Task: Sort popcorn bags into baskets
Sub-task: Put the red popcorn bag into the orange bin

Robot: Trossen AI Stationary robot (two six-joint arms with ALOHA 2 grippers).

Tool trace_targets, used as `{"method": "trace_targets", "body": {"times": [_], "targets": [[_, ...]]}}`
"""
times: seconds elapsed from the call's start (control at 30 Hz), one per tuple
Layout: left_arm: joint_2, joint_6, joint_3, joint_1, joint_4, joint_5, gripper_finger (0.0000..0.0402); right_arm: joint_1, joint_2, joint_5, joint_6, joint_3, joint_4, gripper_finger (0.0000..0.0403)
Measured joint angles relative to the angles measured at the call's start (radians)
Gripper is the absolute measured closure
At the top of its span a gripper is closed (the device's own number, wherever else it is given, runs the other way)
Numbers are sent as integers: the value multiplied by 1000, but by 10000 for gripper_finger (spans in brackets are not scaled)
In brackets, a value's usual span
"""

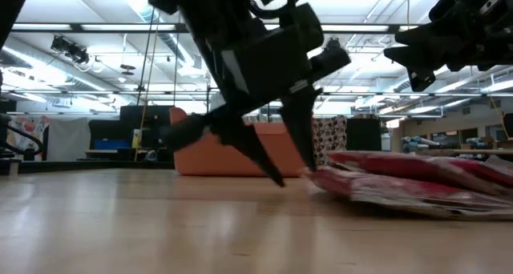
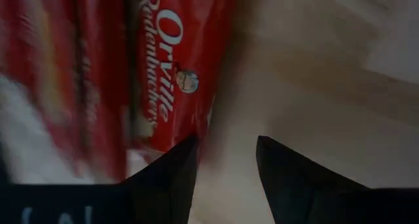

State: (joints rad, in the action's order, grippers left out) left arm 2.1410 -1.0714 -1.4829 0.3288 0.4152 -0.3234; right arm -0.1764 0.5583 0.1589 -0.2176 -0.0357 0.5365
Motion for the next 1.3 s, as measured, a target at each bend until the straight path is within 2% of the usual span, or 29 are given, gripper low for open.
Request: {"method": "trace_targets", "body": {"times": [0.17,0.43,0.9,1.07,1.3], "targets": [[0,-50,57,19,-136,-39,239,0,0,0,0,0,0,249],[-4,-41,62,16,-146,-121,239,0,0,0,0,0,-2,249],[-3,-157,62,15,-251,24,240,0,0,5,0,0,-8,249],[-1,-221,72,-9,-237,163,240,0,0,6,0,0,-8,249],[-1,-227,83,-46,-248,214,243,0,0,6,0,0,-7,249]]}}
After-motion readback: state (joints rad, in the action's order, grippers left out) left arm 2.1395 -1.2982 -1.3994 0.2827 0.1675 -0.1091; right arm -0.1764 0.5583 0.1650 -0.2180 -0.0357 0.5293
